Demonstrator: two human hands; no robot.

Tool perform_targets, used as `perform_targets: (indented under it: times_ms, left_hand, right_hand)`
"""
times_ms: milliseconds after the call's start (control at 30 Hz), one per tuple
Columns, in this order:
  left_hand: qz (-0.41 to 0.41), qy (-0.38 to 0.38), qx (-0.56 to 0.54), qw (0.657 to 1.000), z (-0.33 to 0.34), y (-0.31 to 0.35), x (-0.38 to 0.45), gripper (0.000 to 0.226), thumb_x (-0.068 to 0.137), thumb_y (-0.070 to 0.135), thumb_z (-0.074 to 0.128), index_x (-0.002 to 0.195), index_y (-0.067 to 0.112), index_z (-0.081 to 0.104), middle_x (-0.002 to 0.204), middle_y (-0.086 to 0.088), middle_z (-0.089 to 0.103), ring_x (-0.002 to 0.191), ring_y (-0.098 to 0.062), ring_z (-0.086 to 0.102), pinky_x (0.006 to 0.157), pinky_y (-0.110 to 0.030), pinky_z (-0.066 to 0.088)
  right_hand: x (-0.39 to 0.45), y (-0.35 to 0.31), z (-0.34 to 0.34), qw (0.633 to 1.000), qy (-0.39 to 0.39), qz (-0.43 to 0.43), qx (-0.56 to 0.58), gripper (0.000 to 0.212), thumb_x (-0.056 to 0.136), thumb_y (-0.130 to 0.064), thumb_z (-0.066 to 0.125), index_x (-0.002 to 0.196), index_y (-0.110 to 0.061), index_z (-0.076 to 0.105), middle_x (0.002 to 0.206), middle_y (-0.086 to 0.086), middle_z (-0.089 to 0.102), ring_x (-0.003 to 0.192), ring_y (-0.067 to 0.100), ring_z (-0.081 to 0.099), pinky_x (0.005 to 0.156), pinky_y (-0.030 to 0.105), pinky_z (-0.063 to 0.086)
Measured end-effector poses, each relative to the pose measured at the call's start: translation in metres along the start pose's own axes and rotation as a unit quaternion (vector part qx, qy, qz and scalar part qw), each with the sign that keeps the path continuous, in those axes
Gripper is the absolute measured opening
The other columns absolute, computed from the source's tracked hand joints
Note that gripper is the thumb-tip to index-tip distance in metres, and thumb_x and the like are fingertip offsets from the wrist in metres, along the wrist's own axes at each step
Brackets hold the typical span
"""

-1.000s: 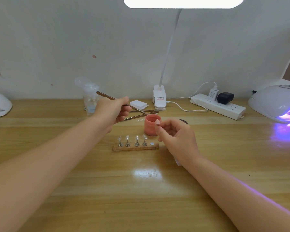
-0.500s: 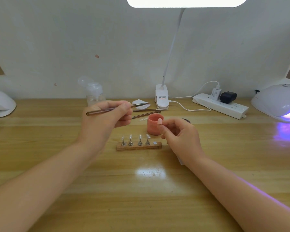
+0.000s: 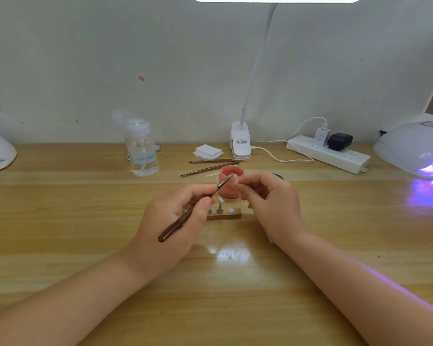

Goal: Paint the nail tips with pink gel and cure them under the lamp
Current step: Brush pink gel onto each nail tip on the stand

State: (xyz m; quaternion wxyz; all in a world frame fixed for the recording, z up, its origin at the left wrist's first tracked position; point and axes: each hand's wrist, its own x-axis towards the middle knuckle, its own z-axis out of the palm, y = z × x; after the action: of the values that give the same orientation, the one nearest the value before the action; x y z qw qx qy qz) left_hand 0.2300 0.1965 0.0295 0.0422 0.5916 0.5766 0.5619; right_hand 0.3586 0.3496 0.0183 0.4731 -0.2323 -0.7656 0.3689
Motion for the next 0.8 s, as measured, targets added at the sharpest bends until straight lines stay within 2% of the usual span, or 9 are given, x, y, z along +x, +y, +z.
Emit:
perform_targets:
  times_ms: [133, 233, 367, 500, 600, 667, 800]
  left_hand:
    - [-0.002, 0.001, 0.009, 1.000, 0.0006, -0.0012, -0.0008, 0.024, 0.091, 0.036, 0.050, 0.107, 0.042, 0.067, 0.099, 0.013, 0.072, 0.098, -0.015, 0.070, 0.084, -0.044, 0.056]
    - [-0.017, 0.008, -0.010, 1.000, -0.0007, -0.0010, -0.0029, 0.023, 0.088, 0.035, 0.048, 0.100, 0.031, 0.067, 0.093, 0.009, 0.072, 0.091, -0.015, 0.071, 0.079, -0.046, 0.057]
    - [-0.015, 0.032, -0.032, 0.999, 0.0007, 0.0026, -0.0026, 0.024, 0.090, 0.035, 0.048, 0.104, 0.028, 0.066, 0.093, 0.007, 0.073, 0.089, -0.014, 0.070, 0.078, -0.040, 0.057]
    - [-0.020, 0.016, -0.028, 0.999, 0.0030, 0.0023, -0.0009, 0.025, 0.091, 0.036, 0.049, 0.108, 0.031, 0.066, 0.096, 0.008, 0.073, 0.094, -0.016, 0.070, 0.083, -0.040, 0.057]
    - [-0.014, 0.006, -0.028, 0.999, 0.0019, 0.0005, -0.0023, 0.026, 0.089, 0.031, 0.048, 0.101, 0.025, 0.069, 0.093, 0.010, 0.073, 0.092, -0.010, 0.071, 0.080, -0.031, 0.057]
    - [-0.013, 0.019, -0.036, 0.999, 0.0011, 0.0005, -0.0025, 0.025, 0.089, 0.030, 0.047, 0.100, 0.025, 0.069, 0.091, 0.010, 0.073, 0.089, -0.008, 0.071, 0.077, -0.025, 0.057]
    - [-0.012, 0.031, -0.035, 0.999, 0.0023, 0.0026, 0.0004, 0.027, 0.093, 0.035, 0.048, 0.111, 0.028, 0.067, 0.096, 0.011, 0.073, 0.093, -0.012, 0.070, 0.081, -0.032, 0.057]
  right_hand:
    - [-0.0001, 0.0000, -0.0006, 1.000, -0.003, -0.011, -0.001, 0.012, 0.084, -0.008, 0.073, 0.088, -0.019, 0.072, 0.070, -0.021, 0.067, 0.069, -0.004, 0.065, 0.067, 0.017, 0.051]
    - [-0.0002, 0.0001, -0.0005, 1.000, -0.012, -0.013, 0.005, 0.010, 0.084, -0.005, 0.071, 0.088, -0.015, 0.071, 0.066, -0.026, 0.066, 0.067, -0.007, 0.064, 0.065, 0.011, 0.048]
    - [0.0005, 0.0008, 0.0006, 1.000, -0.003, -0.017, -0.011, 0.009, 0.083, -0.007, 0.073, 0.089, -0.014, 0.073, 0.076, -0.013, 0.069, 0.073, 0.004, 0.066, 0.070, 0.026, 0.054]
    - [0.0002, 0.0004, 0.0008, 0.999, -0.004, -0.031, -0.017, 0.011, 0.083, -0.006, 0.073, 0.088, -0.015, 0.073, 0.072, -0.018, 0.067, 0.071, -0.003, 0.065, 0.068, 0.018, 0.052]
    - [0.0002, 0.0008, 0.0005, 0.999, -0.012, -0.031, -0.012, 0.009, 0.084, -0.004, 0.071, 0.088, -0.011, 0.072, 0.067, -0.024, 0.067, 0.068, -0.007, 0.064, 0.066, 0.012, 0.048]
    - [0.0003, 0.0009, 0.0008, 0.999, -0.010, -0.031, -0.015, 0.008, 0.084, -0.005, 0.071, 0.088, -0.011, 0.072, 0.065, -0.023, 0.066, 0.068, -0.005, 0.064, 0.066, 0.015, 0.048]
    - [0.0001, -0.0004, 0.0014, 0.999, -0.008, -0.038, -0.021, 0.009, 0.083, -0.005, 0.072, 0.087, -0.013, 0.073, 0.069, -0.017, 0.066, 0.069, -0.001, 0.064, 0.069, 0.024, 0.052]
